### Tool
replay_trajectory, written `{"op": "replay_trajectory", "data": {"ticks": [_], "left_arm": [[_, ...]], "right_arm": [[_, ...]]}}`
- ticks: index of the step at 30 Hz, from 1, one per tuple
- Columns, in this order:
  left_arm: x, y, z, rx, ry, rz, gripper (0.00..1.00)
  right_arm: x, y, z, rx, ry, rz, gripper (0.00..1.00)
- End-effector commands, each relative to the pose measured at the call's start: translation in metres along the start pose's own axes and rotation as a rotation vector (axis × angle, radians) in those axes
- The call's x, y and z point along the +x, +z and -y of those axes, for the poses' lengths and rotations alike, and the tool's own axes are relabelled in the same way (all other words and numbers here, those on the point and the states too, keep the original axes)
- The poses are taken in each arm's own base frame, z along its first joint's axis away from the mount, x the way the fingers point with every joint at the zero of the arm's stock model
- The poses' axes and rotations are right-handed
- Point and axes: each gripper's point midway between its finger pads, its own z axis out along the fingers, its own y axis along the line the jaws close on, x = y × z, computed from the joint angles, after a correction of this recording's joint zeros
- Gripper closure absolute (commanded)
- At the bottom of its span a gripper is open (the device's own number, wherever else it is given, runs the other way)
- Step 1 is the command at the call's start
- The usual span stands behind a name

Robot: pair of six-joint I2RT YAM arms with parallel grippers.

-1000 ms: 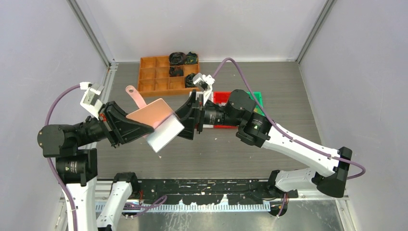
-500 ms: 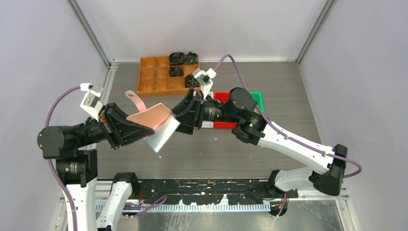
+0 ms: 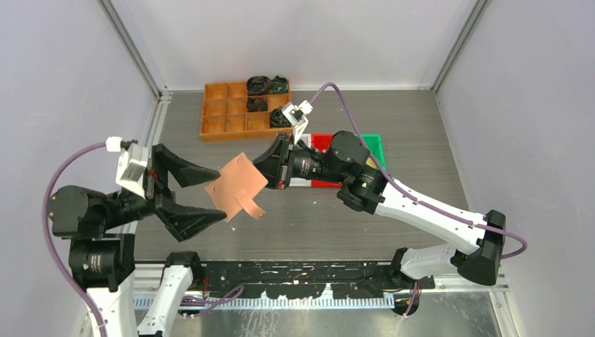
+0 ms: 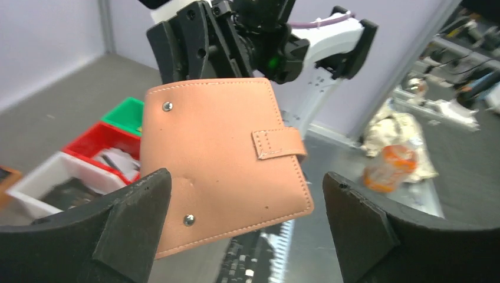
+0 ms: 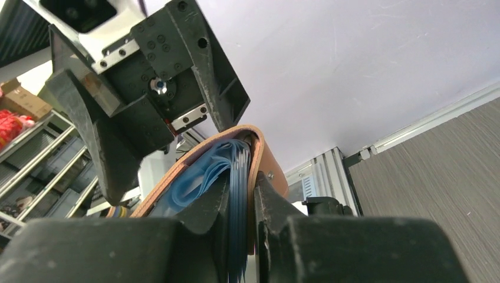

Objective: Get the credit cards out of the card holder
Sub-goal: Open the card holder at the center of the board.

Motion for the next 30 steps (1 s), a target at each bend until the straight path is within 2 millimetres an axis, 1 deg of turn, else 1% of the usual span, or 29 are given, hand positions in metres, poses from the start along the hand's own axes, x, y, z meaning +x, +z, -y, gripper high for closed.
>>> {"op": "replay_trajectory", "data": {"ticks": [1, 3, 5, 6, 8, 10, 13, 16, 18, 22, 24, 26, 27, 28, 30], "left_arm": [[0.019, -0.010, -0.013, -0.101, 0.297, -0.032, 0.00], [0.026, -0.015, -0.018, -0.128, 0.449, -0.043, 0.00], [0.030, -0.021, -0.028, -0.191, 0.637, -0.040, 0.00], [0.032, -0.024, -0.037, -0.230, 0.696, -0.035, 0.00], [0.032, -0.028, -0.043, -0.273, 0.812, -0.030, 0.00], [0.032, -0.030, -0.041, -0.278, 0.872, -0.023, 0.01], [0.034, -0.029, -0.034, -0.239, 0.942, -0.037, 0.04], [0.020, -0.030, -0.030, -0.271, 0.957, -0.010, 0.10], [0.016, -0.029, -0.022, -0.255, 0.946, -0.002, 0.12], [0.027, -0.025, 0.000, -0.146, 0.874, -0.037, 0.19], [0.026, -0.025, 0.005, -0.132, 0.867, -0.038, 0.26], [0.024, -0.025, 0.005, -0.135, 0.872, -0.037, 0.38], [0.024, -0.025, 0.003, -0.141, 0.876, -0.037, 0.41], [0.023, -0.025, 0.000, -0.150, 0.879, -0.038, 0.44], [0.023, -0.026, -0.009, -0.180, 0.900, -0.036, 0.46]], "right_arm": [[-0.051, -0.015, -0.053, -0.054, -0.054, 0.160, 0.99], [-0.054, -0.015, -0.054, -0.042, -0.036, 0.161, 0.99], [-0.052, -0.013, -0.055, -0.043, -0.015, 0.146, 0.99], [-0.051, -0.011, -0.056, -0.049, -0.002, 0.137, 0.99], [-0.047, -0.007, -0.055, -0.048, 0.016, 0.122, 0.99], [-0.043, -0.003, -0.054, -0.051, 0.030, 0.102, 0.99], [-0.040, 0.002, -0.054, -0.054, 0.044, 0.079, 0.99], [-0.036, 0.003, -0.050, -0.036, 0.035, 0.061, 0.99], [-0.034, 0.001, -0.046, -0.024, 0.028, 0.059, 0.99], [-0.031, 0.001, -0.042, -0.007, 0.016, 0.043, 0.99], [-0.030, 0.001, -0.042, -0.006, 0.013, 0.039, 0.99], [-0.029, 0.002, -0.041, -0.006, 0.017, 0.034, 0.99], [-0.028, 0.002, -0.041, -0.008, 0.021, 0.033, 0.99], [-0.028, 0.002, -0.041, -0.011, 0.024, 0.031, 0.99], [-0.027, 0.004, -0.043, -0.022, 0.031, 0.028, 0.99]]}}
